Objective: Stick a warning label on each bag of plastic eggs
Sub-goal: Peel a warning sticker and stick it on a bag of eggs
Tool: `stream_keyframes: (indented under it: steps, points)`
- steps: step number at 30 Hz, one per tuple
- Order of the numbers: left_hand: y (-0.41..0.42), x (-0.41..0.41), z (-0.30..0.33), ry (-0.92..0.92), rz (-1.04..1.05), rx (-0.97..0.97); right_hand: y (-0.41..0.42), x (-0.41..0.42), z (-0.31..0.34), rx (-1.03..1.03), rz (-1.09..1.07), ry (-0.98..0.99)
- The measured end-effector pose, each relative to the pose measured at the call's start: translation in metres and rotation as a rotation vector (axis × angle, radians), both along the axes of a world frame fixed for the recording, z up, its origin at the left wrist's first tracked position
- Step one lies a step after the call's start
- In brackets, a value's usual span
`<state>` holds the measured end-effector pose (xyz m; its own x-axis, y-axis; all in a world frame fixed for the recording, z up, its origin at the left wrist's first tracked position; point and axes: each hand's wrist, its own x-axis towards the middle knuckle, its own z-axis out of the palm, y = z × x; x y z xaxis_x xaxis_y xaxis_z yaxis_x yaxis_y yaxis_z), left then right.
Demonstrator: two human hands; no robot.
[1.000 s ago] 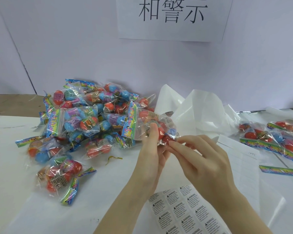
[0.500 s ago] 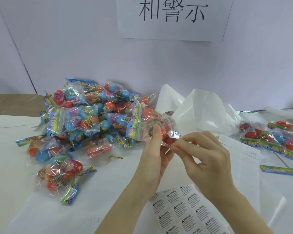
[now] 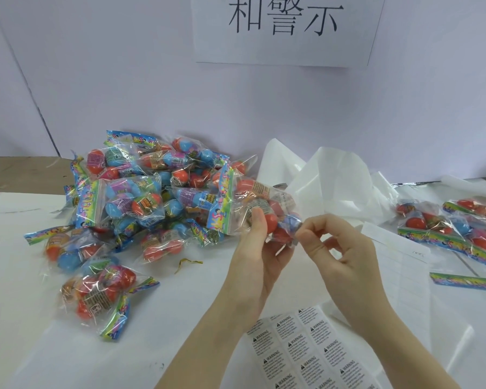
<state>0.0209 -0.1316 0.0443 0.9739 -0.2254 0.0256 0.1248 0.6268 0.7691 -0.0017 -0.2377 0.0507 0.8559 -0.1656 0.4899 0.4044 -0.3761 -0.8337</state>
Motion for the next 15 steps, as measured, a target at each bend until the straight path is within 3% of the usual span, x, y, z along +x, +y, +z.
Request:
stream_keyframes:
  steps: [9, 11, 15]
  points:
    - [-0.001, 0.002, 0.0, 0.061, -0.011, -0.052, 0.005, 0.0, -0.003, 0.085, 0.006, 0.004]
    - [0.001, 0.002, 0.0, 0.08, -0.008, -0.041, 0.004, 0.001, -0.004, -0.076, -0.064, -0.156]
    - [0.005, 0.004, -0.002, 0.073, -0.06, -0.064, 0.0, 0.004, -0.009, -0.622, -0.242, -0.56]
